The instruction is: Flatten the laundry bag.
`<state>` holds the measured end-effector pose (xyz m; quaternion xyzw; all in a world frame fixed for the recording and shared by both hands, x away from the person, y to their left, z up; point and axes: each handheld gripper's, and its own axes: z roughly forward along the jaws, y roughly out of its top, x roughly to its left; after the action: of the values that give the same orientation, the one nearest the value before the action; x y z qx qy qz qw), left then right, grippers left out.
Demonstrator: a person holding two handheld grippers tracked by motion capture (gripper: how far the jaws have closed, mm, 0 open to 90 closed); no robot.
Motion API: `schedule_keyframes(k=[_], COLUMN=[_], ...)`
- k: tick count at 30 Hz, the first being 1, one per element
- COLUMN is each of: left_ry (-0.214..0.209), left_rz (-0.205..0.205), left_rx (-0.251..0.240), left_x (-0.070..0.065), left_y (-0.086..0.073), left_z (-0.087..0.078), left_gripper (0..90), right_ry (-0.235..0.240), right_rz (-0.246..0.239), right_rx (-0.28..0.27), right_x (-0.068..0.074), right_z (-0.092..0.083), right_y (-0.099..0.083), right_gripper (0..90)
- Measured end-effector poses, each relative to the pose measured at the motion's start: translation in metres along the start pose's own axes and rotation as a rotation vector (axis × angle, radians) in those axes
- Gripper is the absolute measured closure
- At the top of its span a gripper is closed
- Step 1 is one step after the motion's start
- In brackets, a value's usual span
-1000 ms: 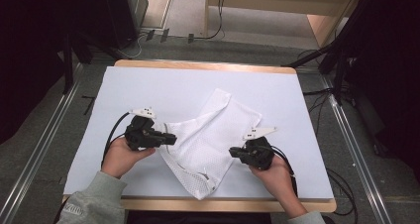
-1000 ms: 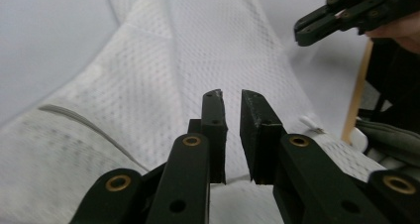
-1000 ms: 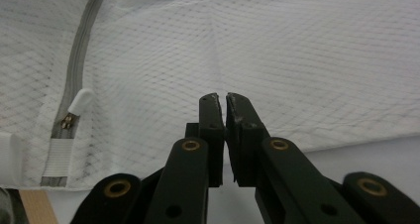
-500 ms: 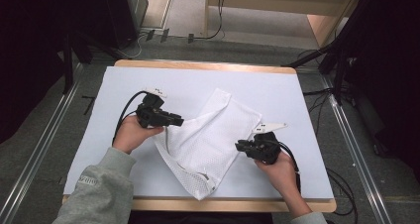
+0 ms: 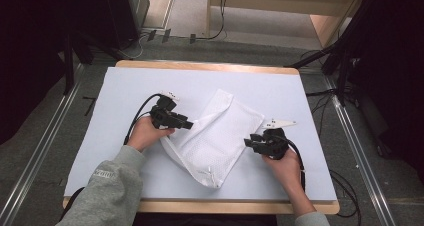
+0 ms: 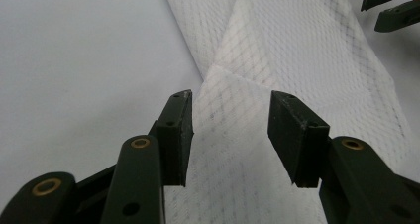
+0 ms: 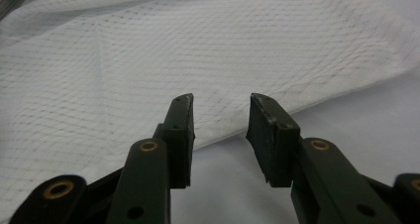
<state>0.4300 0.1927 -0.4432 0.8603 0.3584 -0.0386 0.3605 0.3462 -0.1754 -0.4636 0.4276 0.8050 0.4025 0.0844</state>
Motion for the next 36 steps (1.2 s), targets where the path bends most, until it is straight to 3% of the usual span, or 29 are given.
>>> schedule_keyframes(k=[6,13,16,21,26,30,36], left_ry=[0.013,0.017,0.023,0.020,0.015,0.002,0.012], left_rz=[0.002,0.009,0.007,0.004,-0.008,-0.019,-0.040], left_rx=[0.024,0.036,0.042,0.055,0.057,0.009,-0.052], left_x=[0.004,0.002,0.000,-0.001,-0.001,0.000,0.002], left_y=[-0.003,-0.005,-0.006,-0.007,-0.006,-0.004,-0.005], left_z=[0.011,0.012,0.012,0.014,0.013,0.003,-0.018], left_gripper=[52.0,66.8,74.3,88.8,90.0,90.0,90.0], right_ry=[-0.036,-0.061,-0.084,-0.136,-0.097,-0.089,-0.072], right_rz=[0.012,0.020,0.008,0.002,0.035,0.053,0.080], right_rx=[0.006,0.017,0.010,0.014,0.030,0.050,0.022], right_x=[-0.006,-0.008,-0.004,-0.002,-0.004,-0.005,-0.011], right_z=[0.006,0.017,0.020,0.021,0.021,0.020,0.012], right_y=[-0.001,0.000,0.001,0.002,0.004,0.008,0.012], right_gripper=[57.1,54.8,57.9,71.7,88.7,90.0,90.0])
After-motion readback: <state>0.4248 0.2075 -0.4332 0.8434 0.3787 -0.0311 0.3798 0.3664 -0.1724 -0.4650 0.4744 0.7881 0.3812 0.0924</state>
